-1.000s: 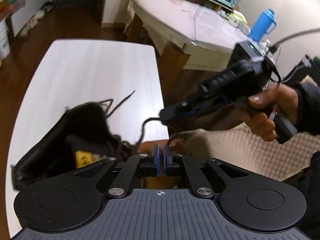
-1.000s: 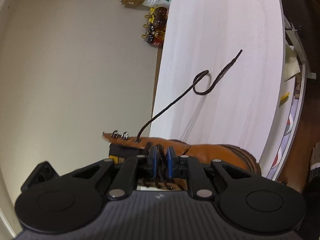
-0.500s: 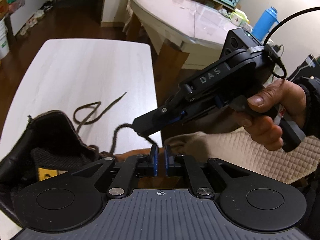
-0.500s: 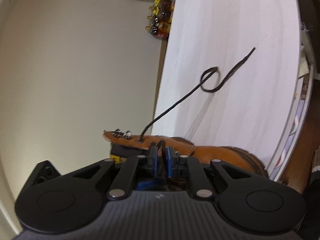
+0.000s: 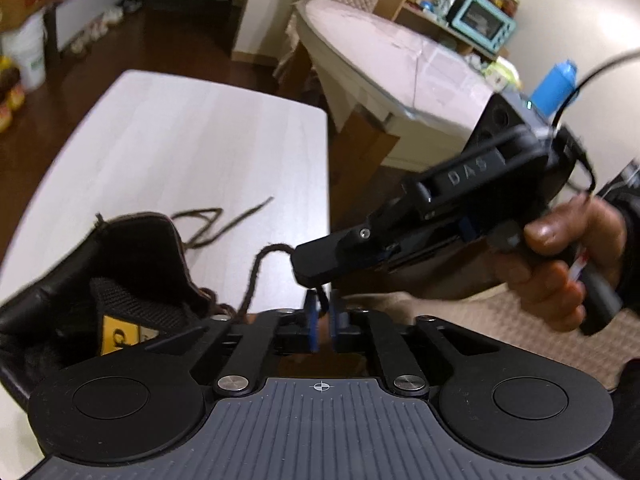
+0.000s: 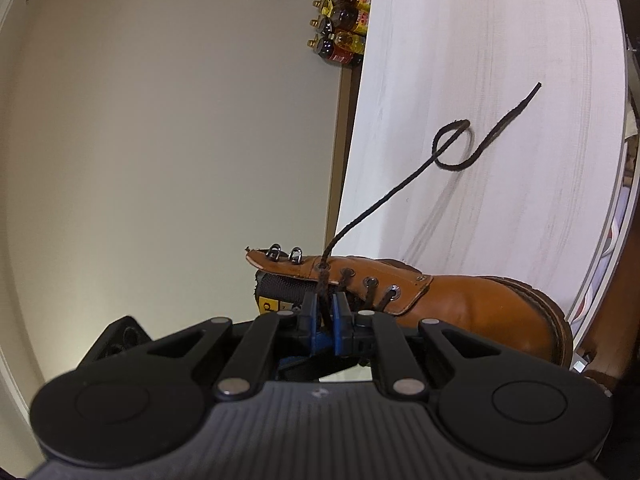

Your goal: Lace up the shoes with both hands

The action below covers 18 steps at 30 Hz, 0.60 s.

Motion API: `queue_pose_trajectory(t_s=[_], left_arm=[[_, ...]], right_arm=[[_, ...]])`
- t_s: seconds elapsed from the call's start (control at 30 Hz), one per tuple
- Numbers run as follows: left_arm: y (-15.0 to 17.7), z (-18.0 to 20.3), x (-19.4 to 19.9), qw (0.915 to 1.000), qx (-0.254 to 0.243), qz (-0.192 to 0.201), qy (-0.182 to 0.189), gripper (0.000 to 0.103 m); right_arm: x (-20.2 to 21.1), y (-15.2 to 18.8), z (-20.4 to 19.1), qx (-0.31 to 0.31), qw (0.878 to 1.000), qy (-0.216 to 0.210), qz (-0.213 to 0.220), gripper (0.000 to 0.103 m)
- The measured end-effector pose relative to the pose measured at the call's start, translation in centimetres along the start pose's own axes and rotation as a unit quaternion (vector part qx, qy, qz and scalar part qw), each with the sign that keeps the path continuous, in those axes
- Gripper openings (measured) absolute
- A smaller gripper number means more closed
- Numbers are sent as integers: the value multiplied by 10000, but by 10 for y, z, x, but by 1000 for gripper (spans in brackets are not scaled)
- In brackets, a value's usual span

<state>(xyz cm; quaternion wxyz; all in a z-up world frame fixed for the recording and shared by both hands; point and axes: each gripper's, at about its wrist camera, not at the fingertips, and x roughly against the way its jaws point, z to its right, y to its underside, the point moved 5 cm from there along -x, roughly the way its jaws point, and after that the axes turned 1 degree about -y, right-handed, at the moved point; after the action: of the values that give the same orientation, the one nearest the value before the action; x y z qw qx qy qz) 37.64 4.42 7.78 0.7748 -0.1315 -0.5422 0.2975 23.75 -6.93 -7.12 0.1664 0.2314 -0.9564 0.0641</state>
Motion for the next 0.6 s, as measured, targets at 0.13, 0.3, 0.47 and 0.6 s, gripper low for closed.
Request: queue_pose_trajectory(t_s=[0.13,0.3,0.47,0.6], left_arm=[[-9,-9,9,9999,141,20,66,3],[-23,-22,21,9988,215,-163,418,3],[-29,-28,24,9969,-33,-538,570,3],[-31,-26,29,9953,-138,-642,711,3]], right_arm=[[8,-2,-5,117,9999,-43,90,14],[18,7,-22,1649,9834,753,23,20],[-6,39,-59,3897,9109,1295,-407,21],[-33,62,-71,5139,8378,1693,-733,21]])
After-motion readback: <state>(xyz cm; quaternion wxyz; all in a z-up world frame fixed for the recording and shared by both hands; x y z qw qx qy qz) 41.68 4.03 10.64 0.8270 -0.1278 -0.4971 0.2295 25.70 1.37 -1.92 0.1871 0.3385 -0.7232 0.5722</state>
